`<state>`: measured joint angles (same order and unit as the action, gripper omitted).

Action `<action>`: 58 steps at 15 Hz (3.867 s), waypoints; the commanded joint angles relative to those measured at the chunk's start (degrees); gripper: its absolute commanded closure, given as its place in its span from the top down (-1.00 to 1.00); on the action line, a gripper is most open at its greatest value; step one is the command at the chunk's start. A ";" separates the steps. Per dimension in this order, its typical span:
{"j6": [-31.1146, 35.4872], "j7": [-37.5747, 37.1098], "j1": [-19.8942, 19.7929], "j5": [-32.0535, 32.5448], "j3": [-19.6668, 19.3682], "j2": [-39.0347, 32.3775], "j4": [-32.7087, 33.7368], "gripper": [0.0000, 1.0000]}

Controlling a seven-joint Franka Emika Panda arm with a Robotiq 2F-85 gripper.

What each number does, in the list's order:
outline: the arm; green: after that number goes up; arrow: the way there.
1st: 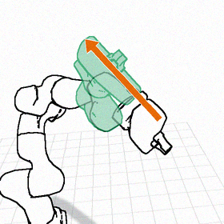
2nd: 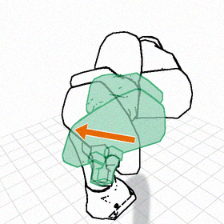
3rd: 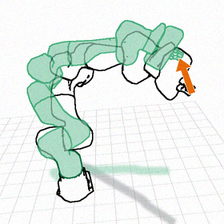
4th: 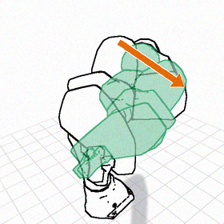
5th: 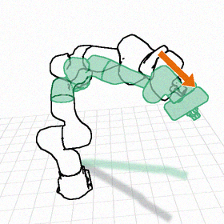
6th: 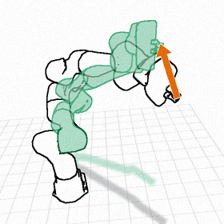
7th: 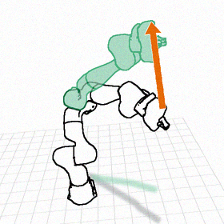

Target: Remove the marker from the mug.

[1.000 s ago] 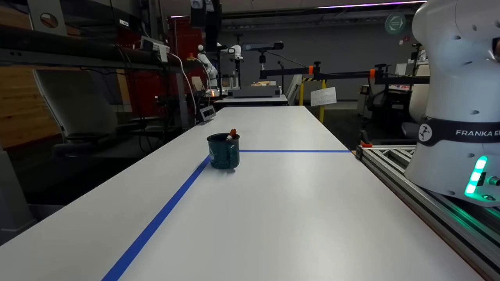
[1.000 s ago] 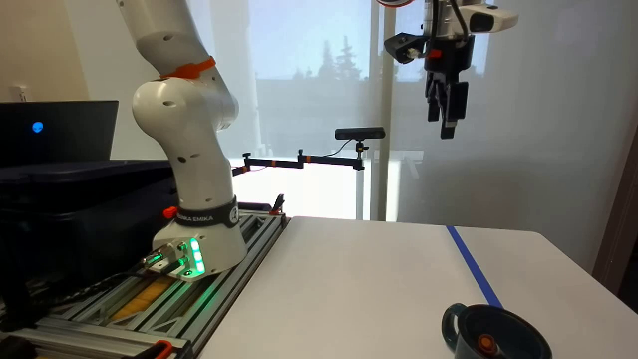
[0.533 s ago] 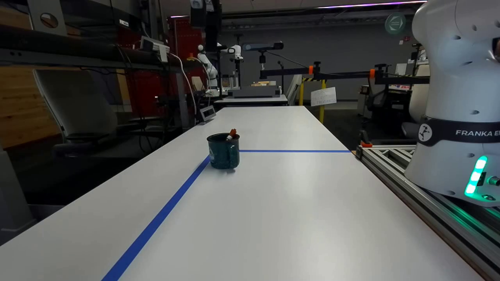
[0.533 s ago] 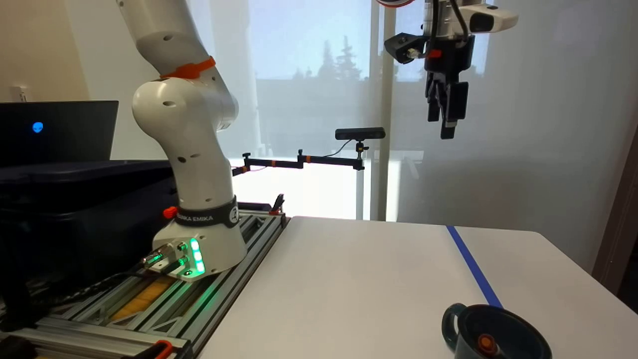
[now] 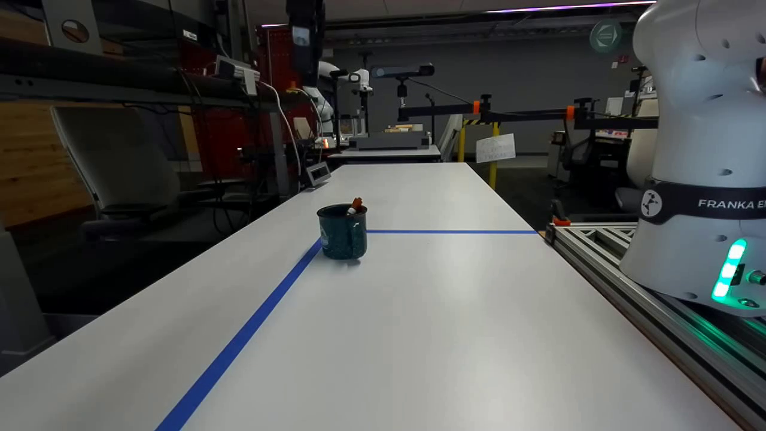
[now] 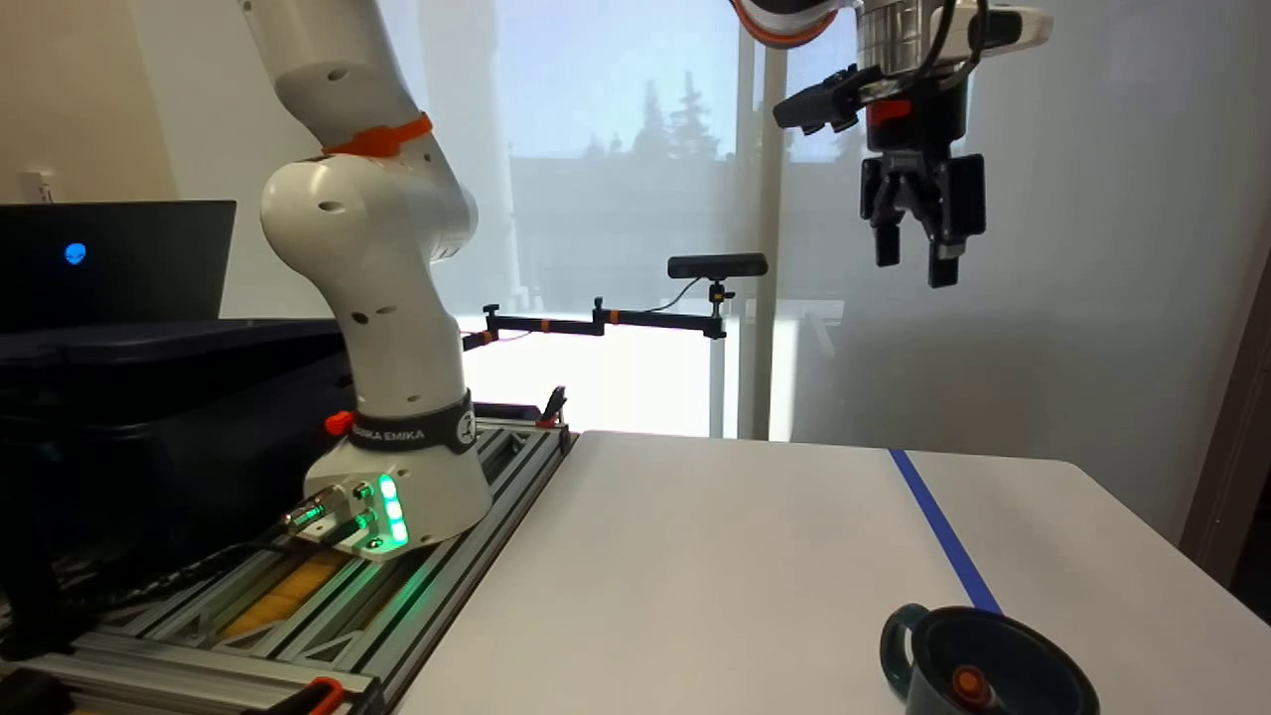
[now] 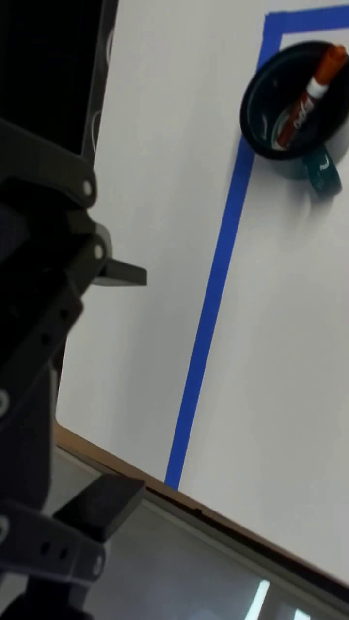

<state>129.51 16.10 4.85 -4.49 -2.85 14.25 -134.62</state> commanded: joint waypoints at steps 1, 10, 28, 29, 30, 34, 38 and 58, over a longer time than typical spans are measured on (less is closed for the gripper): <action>6.57 4.22 -2.65 8.86 0.28 -0.92 -2.48 1.00; 16.79 6.37 -8.25 21.70 -2.37 -6.09 -7.04 1.00; 17.72 20.98 -11.60 19.74 -4.71 -14.34 -6.45 1.00; 17.31 22.79 -11.51 19.22 -4.48 -14.54 -6.21 1.00; 17.48 24.28 -11.49 18.52 -4.29 -14.77 -6.03 1.00; 15.59 31.23 -11.79 14.82 -4.02 -16.66 -3.86 1.00; 11.61 33.72 -12.60 14.23 -4.25 -20.19 0.49 1.00; 8.84 27.46 -14.67 15.41 -3.67 -31.27 10.20 0.33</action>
<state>138.87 44.70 -9.10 10.91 -7.32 -16.00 -125.66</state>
